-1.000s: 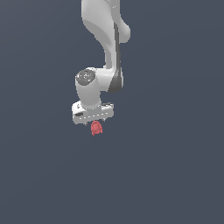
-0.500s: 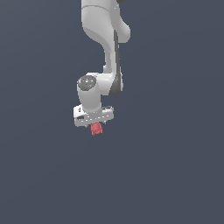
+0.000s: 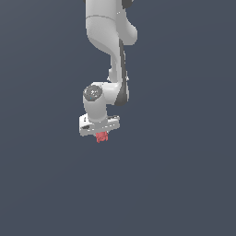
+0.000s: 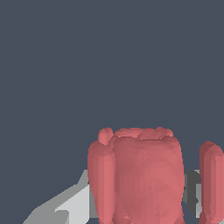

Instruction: Pick up the object and move it to a goal position.

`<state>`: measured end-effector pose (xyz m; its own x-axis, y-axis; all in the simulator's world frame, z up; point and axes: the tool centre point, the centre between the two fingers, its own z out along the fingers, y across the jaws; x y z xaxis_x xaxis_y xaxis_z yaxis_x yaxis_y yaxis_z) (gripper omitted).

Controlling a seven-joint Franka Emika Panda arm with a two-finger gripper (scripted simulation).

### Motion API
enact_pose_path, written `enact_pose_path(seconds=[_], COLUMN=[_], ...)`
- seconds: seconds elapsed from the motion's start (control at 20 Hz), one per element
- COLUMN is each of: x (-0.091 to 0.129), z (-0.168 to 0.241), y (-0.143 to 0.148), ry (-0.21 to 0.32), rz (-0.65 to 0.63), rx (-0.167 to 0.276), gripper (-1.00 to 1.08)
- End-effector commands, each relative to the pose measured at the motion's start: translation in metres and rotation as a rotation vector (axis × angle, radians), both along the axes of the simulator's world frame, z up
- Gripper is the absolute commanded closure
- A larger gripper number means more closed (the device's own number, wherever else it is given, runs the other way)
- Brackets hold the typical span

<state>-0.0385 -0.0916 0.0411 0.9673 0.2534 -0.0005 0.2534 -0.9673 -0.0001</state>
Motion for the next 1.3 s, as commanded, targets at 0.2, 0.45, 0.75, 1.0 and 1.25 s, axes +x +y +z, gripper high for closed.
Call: enact_pose_path(seconds=[0.2, 0.45, 0.75, 1.0, 1.25], x=[0.0, 0.0, -0.003, -0.009, -0.013], z=[-0.001, 0.0, 0.012, 0.035, 0.052], y=[0.0, 0.0, 0.002, 0.007, 0.01], ry=[0.0, -0.001, -0.001, -0.001, 0.0], rz=[0.0, 0.0, 0.0, 0.0, 0.001], rx=[0.0, 0.0, 0.0, 0.0, 0.0], gripper=[1.08, 1.08, 1.08, 1.08, 1.08])
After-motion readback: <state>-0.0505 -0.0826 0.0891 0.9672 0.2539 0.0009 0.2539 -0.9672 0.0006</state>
